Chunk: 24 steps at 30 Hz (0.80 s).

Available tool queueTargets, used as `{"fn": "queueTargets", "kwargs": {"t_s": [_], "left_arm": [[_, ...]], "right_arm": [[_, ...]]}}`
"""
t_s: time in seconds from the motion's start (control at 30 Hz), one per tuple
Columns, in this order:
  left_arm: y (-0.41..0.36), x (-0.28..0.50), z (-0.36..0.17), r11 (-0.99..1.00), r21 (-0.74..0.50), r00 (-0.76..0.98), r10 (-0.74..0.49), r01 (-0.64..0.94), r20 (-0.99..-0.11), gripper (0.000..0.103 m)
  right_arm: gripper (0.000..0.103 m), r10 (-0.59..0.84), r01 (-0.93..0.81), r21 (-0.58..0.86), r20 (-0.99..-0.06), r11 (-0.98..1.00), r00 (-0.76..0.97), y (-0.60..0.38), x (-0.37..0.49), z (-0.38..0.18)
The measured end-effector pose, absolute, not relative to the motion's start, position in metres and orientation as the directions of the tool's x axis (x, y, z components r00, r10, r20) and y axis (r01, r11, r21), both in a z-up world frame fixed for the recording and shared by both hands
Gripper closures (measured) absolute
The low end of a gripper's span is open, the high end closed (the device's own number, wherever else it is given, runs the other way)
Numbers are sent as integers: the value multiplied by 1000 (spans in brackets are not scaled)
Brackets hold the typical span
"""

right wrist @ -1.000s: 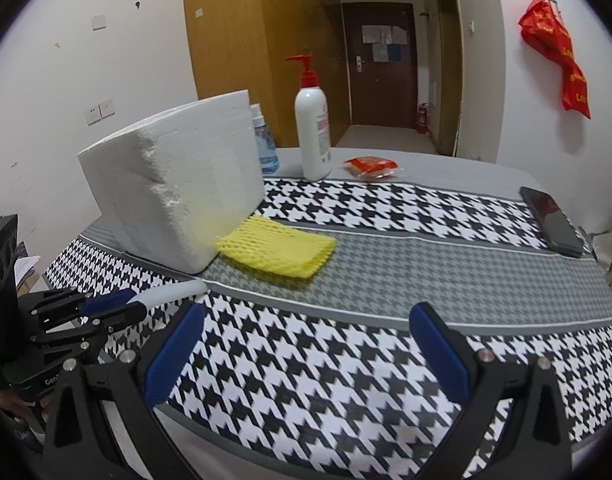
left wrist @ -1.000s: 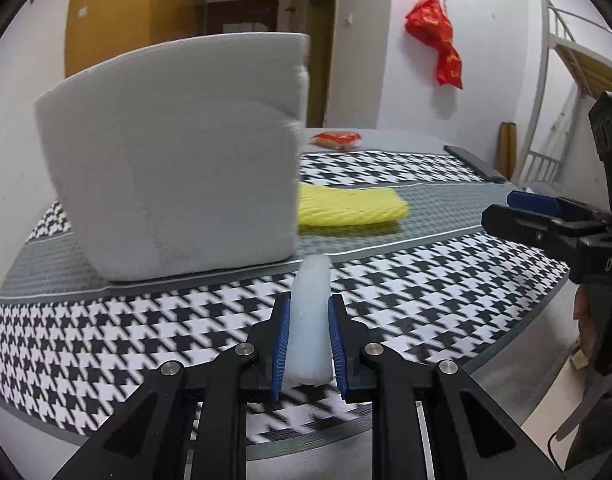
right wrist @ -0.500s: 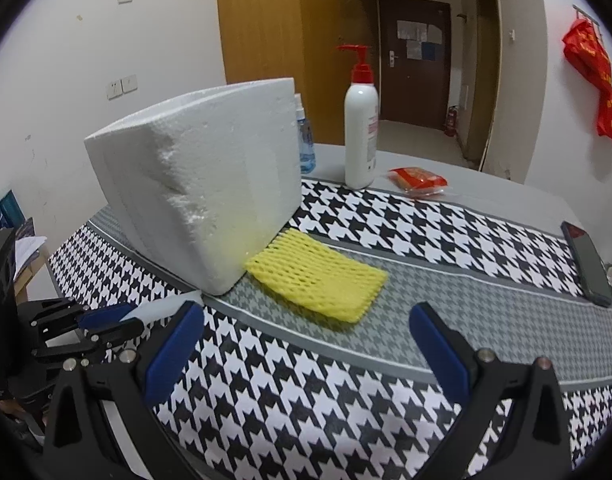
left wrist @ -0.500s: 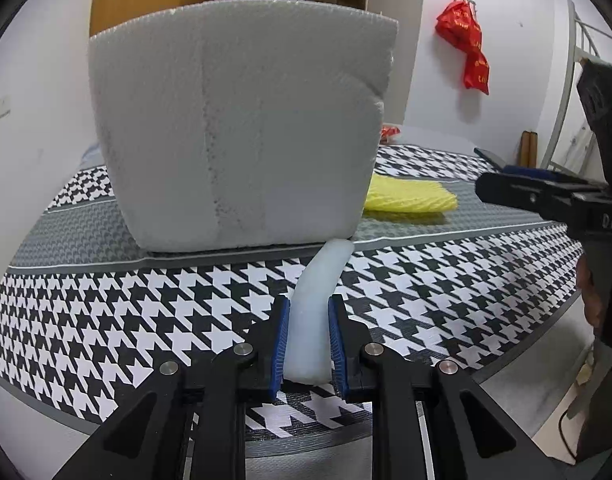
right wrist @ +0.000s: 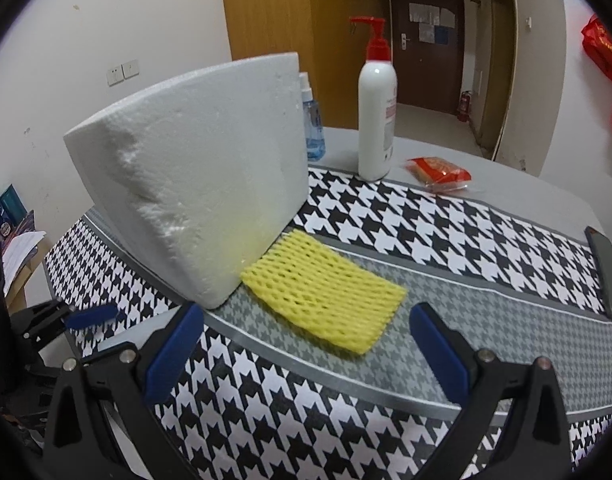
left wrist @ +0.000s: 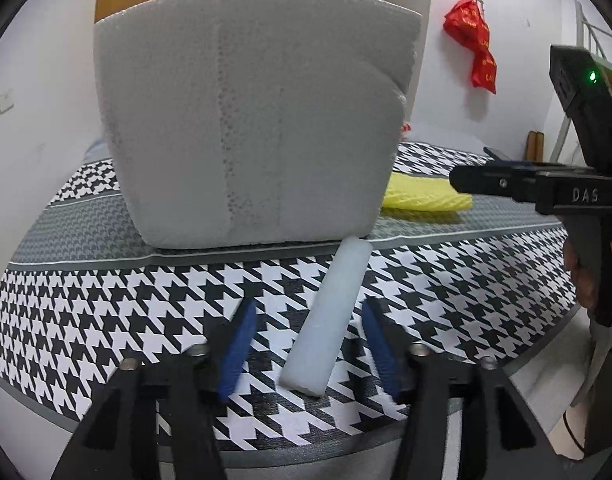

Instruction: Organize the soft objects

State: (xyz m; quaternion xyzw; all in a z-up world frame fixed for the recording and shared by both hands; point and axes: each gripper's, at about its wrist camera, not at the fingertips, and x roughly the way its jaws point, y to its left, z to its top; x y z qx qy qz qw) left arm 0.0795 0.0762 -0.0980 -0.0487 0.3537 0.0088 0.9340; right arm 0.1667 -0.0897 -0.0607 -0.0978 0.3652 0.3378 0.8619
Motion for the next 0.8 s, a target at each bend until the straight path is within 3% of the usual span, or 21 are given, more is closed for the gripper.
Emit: {"fn": "queueTargets", "kwargs": {"t_s": [0.27, 0.67, 0.8], "left_arm": [[77, 81, -100, 996, -85, 745, -34, -31, -666, 27], [75, 88, -102, 995, -99, 717, -75, 9, -693, 22], [73, 88, -103, 997, -76, 706, -61, 11, -705, 17]], "right_arm": [[0, 502, -652, 88, -718, 753, 483, -87, 174, -69], [0, 483, -647, 96, -749, 757, 454, -79, 189, -79], [11, 475, -643, 105, -764, 759, 436, -77, 193, -84]]}}
